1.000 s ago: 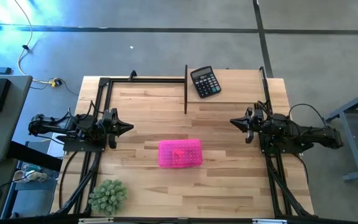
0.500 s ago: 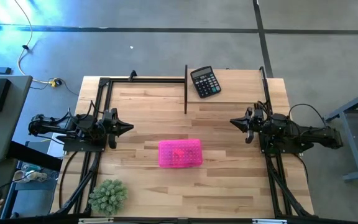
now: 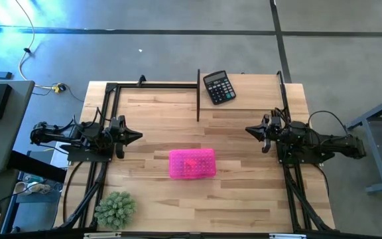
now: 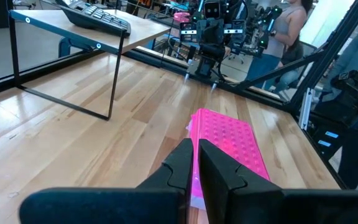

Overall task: Pack school essentials
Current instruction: Return to Home Position

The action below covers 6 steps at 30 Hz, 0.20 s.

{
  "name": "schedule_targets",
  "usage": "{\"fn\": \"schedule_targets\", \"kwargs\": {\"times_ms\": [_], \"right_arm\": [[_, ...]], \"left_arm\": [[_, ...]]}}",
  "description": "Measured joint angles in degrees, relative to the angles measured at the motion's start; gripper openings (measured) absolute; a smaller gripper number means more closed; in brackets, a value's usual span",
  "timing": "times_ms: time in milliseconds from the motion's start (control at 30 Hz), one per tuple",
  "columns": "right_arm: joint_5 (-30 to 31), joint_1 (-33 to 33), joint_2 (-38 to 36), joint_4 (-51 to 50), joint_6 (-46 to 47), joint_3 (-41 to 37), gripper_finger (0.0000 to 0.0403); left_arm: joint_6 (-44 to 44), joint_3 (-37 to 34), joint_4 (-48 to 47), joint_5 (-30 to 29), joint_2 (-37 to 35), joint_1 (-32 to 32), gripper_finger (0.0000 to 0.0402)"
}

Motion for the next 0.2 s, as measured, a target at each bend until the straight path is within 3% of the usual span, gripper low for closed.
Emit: {"fn": "schedule_targets", "kwargs": {"times_ms": [200], "right_arm": [[0.00, 0.00, -0.01, 0.00, 0.01, -0.02, 0.0000]], "left_arm": [[0.00, 0.00, 0.00, 0.00, 0.00, -0.02, 0.0015]]}}
